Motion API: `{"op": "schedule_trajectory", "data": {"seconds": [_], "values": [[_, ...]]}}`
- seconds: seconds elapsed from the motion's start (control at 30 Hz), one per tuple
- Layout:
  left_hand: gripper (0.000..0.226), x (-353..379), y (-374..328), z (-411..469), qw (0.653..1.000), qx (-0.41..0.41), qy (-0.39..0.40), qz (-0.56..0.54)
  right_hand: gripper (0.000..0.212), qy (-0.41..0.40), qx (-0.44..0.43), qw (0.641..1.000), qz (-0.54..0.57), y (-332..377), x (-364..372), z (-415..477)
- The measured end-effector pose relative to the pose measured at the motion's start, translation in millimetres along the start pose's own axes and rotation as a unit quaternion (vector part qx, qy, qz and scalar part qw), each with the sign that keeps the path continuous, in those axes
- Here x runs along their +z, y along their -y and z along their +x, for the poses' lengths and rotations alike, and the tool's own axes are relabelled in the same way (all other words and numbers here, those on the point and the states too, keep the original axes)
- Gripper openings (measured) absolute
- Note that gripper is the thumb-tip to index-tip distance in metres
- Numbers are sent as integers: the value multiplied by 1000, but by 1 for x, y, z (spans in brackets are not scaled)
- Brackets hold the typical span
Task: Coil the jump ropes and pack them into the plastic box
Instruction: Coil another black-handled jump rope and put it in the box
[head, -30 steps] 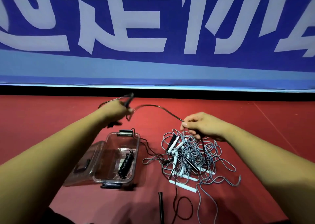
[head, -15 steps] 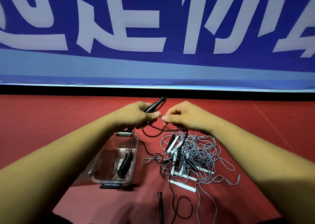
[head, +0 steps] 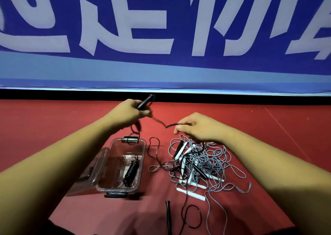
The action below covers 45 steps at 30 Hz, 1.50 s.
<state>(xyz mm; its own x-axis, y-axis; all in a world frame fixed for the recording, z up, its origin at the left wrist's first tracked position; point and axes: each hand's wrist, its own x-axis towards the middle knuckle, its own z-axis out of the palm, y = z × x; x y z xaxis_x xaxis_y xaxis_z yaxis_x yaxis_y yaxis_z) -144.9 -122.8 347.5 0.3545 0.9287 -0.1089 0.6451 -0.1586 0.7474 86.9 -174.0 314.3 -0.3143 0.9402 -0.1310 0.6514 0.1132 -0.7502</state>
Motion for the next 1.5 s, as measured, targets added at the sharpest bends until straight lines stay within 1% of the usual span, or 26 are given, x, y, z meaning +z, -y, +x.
{"op": "schedule_trajectory", "data": {"seconds": [0.07,0.1,0.13,0.17,0.27,0.33,0.43,0.5,0.57,0.6,0.63,0.67,0.77,0.83,0.9,0.93,1.0,1.07,1.13,1.17,1.23,1.3,1.37,1.4,1.43,1.5], "values": [[15,12,-20,-14,985,15,114,-131,24,-19,-27,999,25,16,2,3],[18,17,-26,-17,974,24,166,-153,25,-33,-34,998,44,21,2,5],[19,20,-27,-17,967,31,195,-159,26,-42,-37,997,59,24,0,5],[19,22,-25,-13,968,32,191,-161,27,-42,-34,996,73,23,-1,5],[19,17,-17,3,970,7,69,-231,29,-9,11,995,99,1,-6,0],[22,15,-7,12,956,-11,-14,-294,25,27,48,992,112,-25,-5,-4],[21,14,8,18,939,-55,-67,-333,19,43,94,988,111,-47,-3,-7],[19,11,15,19,956,-88,-92,-265,17,44,103,986,122,-44,-2,-6],[14,6,24,20,986,-97,-122,-62,16,19,75,993,91,-32,-3,-4],[12,2,29,21,987,-85,-132,36,16,6,60,996,70,-24,-3,-3],[12,1,29,20,984,-63,-135,94,16,-10,42,998,49,-13,-4,-3],[13,1,27,19,985,-36,-125,110,16,-22,20,999,29,-4,-5,-4],[11,12,1,3,999,34,-22,-33,17,-34,-40,998,14,14,-2,-4],[17,22,-15,-6,988,35,89,-125,17,-46,-47,995,79,22,-1,-2],[18,30,-17,-4,975,42,138,-167,18,-64,-35,981,178,24,-5,0],[19,33,-16,0,975,41,117,-185,19,-66,-32,976,207,20,-7,0],[23,31,-15,10,967,24,15,-253,19,-41,-15,978,203,6,-10,1],[26,21,-13,20,933,0,-87,-349,21,15,50,985,163,-20,-10,-2],[27,8,-2,27,899,-47,-142,-411,21,82,120,982,124,-47,-6,-8],[27,3,5,29,899,-69,-149,-405,21,98,143,977,126,-55,-4,-11],[24,-1,21,28,933,-110,-133,-315,19,76,144,976,143,-62,-6,-13],[14,-2,29,22,976,-129,-100,-146,19,31,111,983,146,-52,-10,-9],[9,-1,26,17,990,-93,-100,14,19,23,80,985,152,-32,-10,-6],[11,0,20,14,992,-63,-105,38,20,30,65,987,142,-22,-8,-5],[13,2,12,10,995,-34,-96,20,21,36,49,990,125,-11,-6,-4],[16,10,-5,0,997,2,-6,-74,22,31,15,993,116,8,-2,-3]]}}
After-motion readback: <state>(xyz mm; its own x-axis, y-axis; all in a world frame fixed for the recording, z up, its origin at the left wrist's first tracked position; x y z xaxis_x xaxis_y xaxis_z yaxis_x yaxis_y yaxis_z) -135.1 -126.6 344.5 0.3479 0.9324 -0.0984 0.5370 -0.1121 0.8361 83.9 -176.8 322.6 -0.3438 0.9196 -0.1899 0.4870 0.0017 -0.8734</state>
